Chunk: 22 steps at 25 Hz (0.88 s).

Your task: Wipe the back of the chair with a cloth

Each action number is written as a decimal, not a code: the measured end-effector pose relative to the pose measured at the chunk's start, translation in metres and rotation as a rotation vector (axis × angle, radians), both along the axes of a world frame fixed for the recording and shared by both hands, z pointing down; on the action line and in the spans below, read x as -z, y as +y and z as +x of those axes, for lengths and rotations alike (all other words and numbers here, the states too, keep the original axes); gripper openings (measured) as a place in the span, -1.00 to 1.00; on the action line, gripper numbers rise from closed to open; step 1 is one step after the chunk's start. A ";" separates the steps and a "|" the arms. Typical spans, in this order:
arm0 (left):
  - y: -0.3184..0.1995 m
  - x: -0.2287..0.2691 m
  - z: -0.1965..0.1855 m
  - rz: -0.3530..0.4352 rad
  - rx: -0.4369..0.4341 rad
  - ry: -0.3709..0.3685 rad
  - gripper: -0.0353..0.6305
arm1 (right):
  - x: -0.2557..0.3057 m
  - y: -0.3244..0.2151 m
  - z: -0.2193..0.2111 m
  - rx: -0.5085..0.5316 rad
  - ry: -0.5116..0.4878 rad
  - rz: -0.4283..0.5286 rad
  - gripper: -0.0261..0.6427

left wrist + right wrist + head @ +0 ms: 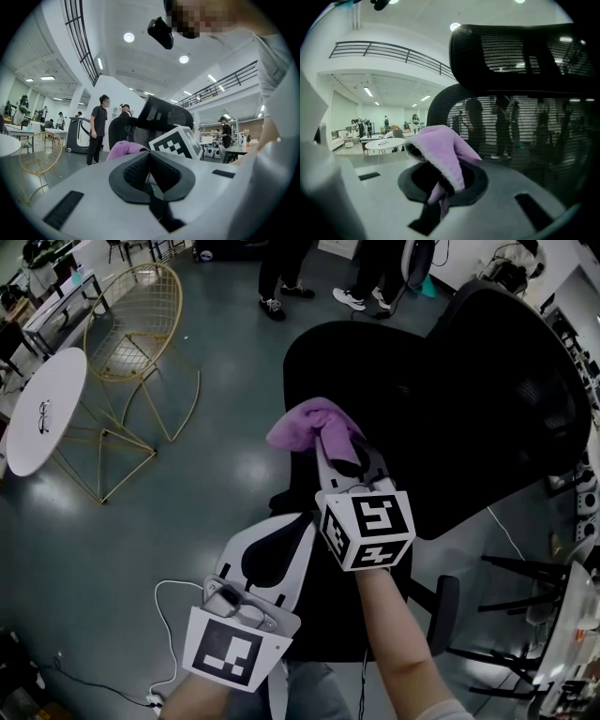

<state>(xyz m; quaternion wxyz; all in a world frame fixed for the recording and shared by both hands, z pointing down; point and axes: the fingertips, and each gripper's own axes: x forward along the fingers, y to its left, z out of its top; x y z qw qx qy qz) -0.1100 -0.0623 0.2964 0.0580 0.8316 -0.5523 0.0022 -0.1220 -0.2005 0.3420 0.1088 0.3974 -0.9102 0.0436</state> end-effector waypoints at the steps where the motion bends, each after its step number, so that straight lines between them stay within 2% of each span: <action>1: 0.000 -0.001 -0.001 0.000 0.001 0.000 -0.86 | 0.000 0.000 0.000 -0.002 0.000 0.003 -0.79; 5: -0.002 -0.004 -0.003 0.000 -0.002 -0.005 -0.86 | -0.004 0.000 0.000 -0.011 -0.014 0.001 -0.79; 12: 0.000 -0.008 -0.004 -0.006 -0.002 -0.008 -0.86 | -0.040 0.010 0.006 -0.011 0.010 -0.068 -0.79; 22: 0.001 -0.013 0.001 -0.016 -0.024 -0.013 -0.86 | -0.043 0.006 0.014 -0.045 0.008 -0.074 -0.79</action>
